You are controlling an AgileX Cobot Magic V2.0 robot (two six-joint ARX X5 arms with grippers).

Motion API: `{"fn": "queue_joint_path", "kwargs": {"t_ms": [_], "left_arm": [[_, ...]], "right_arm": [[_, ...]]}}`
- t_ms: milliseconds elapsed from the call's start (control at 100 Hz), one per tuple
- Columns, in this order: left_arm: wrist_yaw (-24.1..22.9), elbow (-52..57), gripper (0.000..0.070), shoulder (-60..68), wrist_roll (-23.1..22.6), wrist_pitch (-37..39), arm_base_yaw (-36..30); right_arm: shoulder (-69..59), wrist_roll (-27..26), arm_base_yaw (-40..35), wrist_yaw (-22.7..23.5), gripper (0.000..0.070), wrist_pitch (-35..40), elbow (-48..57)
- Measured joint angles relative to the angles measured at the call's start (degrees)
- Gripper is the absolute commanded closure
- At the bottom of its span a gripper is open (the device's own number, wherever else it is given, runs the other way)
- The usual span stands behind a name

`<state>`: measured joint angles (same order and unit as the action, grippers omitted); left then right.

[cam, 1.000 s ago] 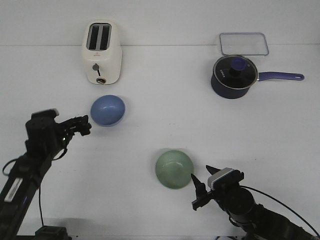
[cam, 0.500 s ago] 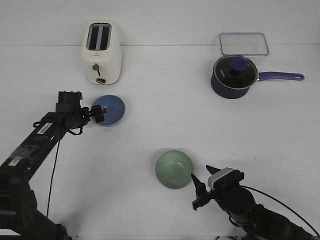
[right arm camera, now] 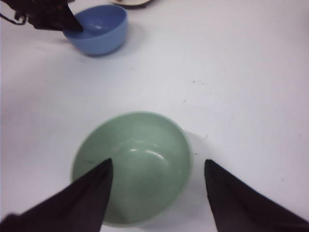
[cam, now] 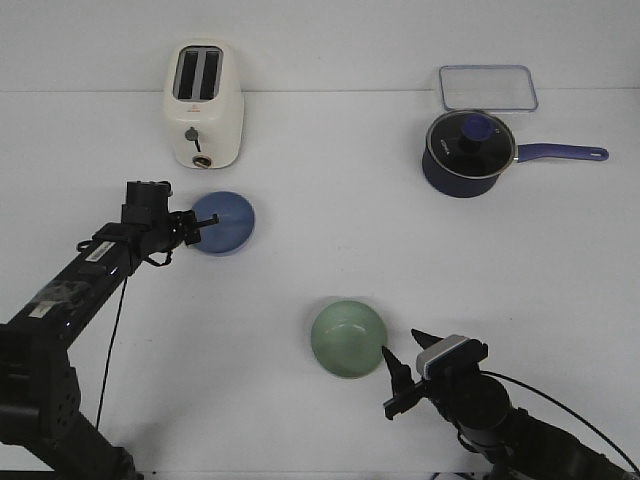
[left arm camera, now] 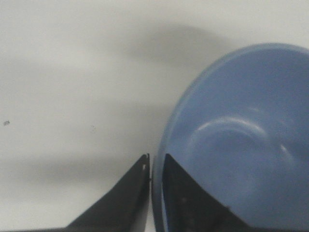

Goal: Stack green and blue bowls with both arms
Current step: 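Reach the left gripper to the light blue bowl rim and grasp it, then carry the blue bowl with the left gripper onto the green bowl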

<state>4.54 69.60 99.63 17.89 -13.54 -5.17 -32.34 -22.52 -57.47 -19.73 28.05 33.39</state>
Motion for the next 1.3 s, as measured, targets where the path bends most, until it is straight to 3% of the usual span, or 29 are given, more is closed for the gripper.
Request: {"fn": "queue_joint_path", "kwargs": {"t_ms": [280, 520, 650, 820, 1130, 1200, 1300], "left_arm": [[3.04, 0.07, 0.0690, -8.61, -1.44, -5.33, -1.77], [4.79, 0.55, 0.0691, -24.22, -2.12, -10.10, -15.85], [4.33, -1.16, 0.0691, -23.41, -1.38, -10.43, -25.33], [0.17, -4.02, 0.0691, -20.11, 0.13, -9.92, -36.79], [-1.25, -4.02, 0.0688, -13.22, 1.20, -6.97, -41.11], [-1.33, -4.02, 0.0643, -12.48, 1.33, -6.73, -41.11], [-1.38, -4.02, 0.0435, -12.28, 1.62, -6.25, -41.16]], "right_arm": [[0.00, 0.00, 0.00, -1.01, 0.0327, -0.22, 0.00], [0.00, 0.00, 0.00, -1.11, 0.0327, -0.31, 0.00], [0.00, 0.00, 0.00, -1.11, 0.0327, -0.37, 0.00], [0.00, 0.02, 0.00, -1.33, 0.0327, -0.42, 0.00], [0.00, 0.04, 0.00, -1.49, 0.0327, -0.50, 0.00], [0.00, 0.02, 0.00, -1.51, 0.0327, -0.52, 0.00], [0.00, 0.02, 0.00, -1.51, 0.0326, -0.55, 0.00]]}}
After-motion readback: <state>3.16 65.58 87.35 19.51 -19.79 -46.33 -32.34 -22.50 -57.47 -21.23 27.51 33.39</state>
